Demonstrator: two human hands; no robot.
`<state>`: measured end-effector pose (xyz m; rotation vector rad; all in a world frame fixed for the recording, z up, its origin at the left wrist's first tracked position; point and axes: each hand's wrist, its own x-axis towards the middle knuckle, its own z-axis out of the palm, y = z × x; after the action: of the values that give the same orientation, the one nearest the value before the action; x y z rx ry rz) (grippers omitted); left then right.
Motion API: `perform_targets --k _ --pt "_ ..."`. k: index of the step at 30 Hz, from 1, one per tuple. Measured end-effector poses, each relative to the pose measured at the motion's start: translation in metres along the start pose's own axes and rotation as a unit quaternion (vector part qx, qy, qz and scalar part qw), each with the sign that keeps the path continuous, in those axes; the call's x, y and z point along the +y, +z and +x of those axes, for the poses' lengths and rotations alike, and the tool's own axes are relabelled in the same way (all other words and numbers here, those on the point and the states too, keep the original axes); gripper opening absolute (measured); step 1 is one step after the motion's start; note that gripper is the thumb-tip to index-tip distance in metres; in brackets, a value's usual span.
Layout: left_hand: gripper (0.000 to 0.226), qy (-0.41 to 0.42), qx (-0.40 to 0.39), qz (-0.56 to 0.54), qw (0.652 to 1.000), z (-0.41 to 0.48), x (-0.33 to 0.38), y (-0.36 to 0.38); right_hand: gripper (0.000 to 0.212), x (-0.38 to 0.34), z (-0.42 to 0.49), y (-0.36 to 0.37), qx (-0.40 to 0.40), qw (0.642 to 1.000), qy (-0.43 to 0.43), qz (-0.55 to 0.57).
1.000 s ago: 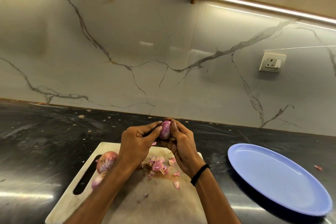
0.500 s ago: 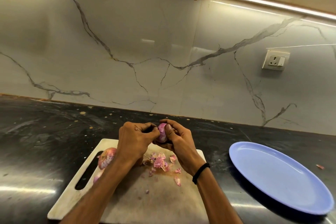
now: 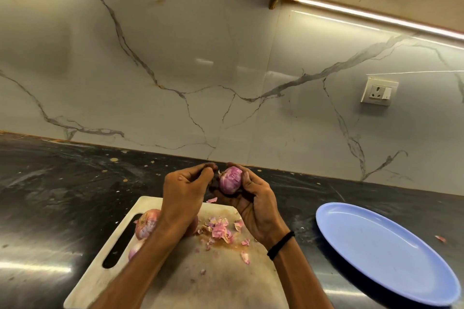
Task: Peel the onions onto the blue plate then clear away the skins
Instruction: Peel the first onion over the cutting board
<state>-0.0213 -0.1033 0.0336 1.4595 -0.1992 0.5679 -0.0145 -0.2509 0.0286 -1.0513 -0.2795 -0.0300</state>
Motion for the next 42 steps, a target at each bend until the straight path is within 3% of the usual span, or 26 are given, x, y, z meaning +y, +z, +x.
perform_targets --k 5,15,20,25,31,34,38,42 --pt "0.027 0.021 -0.076 0.017 0.997 -0.005 0.002 0.005 0.04 0.0 0.001 -0.003 0.003 1.0 -0.016 -0.013" --pt "0.02 0.014 -0.038 0.104 0.994 0.0 -0.008 0.001 0.045 0.008 0.003 -0.004 0.015 0.999 0.008 -0.042" --pt "0.023 0.056 -0.027 0.143 0.988 -0.003 -0.011 0.004 0.047 0.007 0.003 -0.004 0.023 0.999 0.021 -0.03" --pt "0.021 0.098 -0.013 0.177 0.979 -0.003 -0.014 0.005 0.046 0.002 -0.002 0.0 0.035 0.997 0.064 0.018" --pt "0.014 0.097 0.021 0.138 0.985 0.001 -0.011 0.0 0.042 -0.009 -0.007 0.004 0.064 0.985 0.115 0.111" --pt "0.017 0.115 0.03 0.173 0.978 0.003 -0.012 -0.003 0.042 -0.011 -0.006 0.001 0.068 0.981 0.114 0.141" --pt "0.044 0.152 0.025 0.274 0.949 0.002 -0.016 -0.005 0.049 -0.011 -0.006 0.001 0.074 0.979 0.132 0.139" --pt "0.036 0.153 0.002 0.279 0.948 0.003 -0.021 -0.003 0.054 -0.012 -0.005 -0.001 0.092 0.979 0.13 0.129"
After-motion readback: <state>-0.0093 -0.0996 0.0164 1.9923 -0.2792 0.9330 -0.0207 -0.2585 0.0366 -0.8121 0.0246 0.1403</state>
